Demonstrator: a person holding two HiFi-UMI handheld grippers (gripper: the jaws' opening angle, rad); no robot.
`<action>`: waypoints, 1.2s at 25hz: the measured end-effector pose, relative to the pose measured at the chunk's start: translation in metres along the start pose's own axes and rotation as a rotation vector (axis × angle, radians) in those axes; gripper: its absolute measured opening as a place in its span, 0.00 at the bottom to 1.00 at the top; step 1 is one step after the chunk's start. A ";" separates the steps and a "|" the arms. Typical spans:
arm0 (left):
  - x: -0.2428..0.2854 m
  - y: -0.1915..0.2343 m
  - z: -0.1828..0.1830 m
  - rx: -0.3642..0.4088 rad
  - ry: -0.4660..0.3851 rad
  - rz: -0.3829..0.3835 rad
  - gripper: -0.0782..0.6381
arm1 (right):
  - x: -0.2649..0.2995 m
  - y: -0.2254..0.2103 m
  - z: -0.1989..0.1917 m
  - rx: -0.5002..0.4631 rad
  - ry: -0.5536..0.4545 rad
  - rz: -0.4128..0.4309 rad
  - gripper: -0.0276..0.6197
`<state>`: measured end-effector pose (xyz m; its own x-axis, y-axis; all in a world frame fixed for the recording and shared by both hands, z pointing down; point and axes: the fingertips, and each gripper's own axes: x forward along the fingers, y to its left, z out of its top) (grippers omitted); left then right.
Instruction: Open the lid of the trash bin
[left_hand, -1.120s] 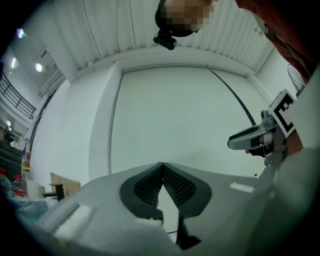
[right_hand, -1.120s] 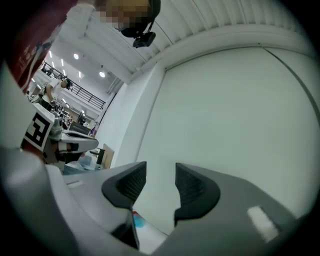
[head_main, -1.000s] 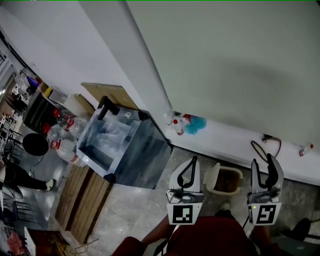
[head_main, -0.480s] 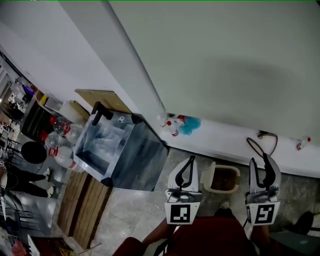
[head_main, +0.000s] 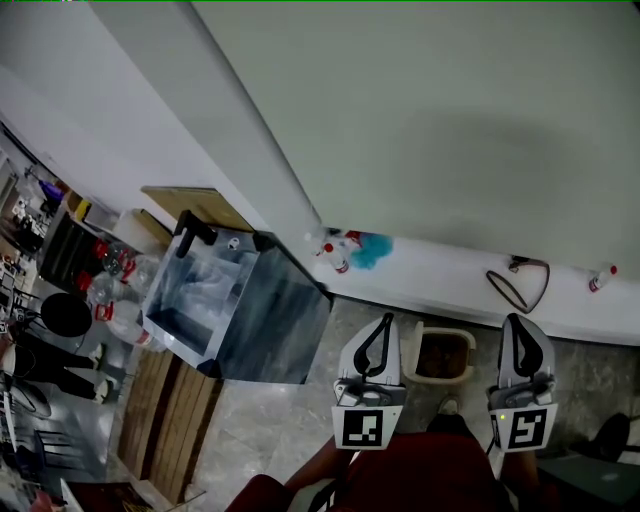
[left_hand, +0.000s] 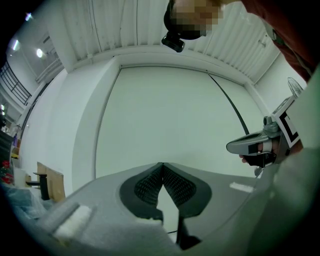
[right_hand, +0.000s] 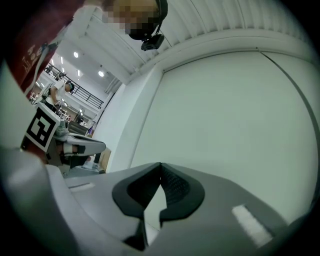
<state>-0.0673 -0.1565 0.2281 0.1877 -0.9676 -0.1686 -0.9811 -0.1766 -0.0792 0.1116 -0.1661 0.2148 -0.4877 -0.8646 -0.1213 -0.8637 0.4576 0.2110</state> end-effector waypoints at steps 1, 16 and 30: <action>0.001 -0.002 0.000 0.000 -0.001 -0.002 0.12 | -0.001 -0.001 0.000 0.000 -0.002 -0.001 0.04; 0.007 -0.017 -0.003 0.012 0.020 -0.020 0.12 | -0.011 -0.024 -0.008 0.004 0.022 -0.041 0.04; 0.005 -0.019 -0.004 -0.006 0.028 -0.008 0.12 | -0.011 -0.026 -0.013 0.024 0.039 -0.027 0.04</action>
<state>-0.0477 -0.1587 0.2328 0.1939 -0.9709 -0.1404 -0.9799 -0.1849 -0.0748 0.1408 -0.1705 0.2233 -0.4596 -0.8837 -0.0882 -0.8793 0.4388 0.1851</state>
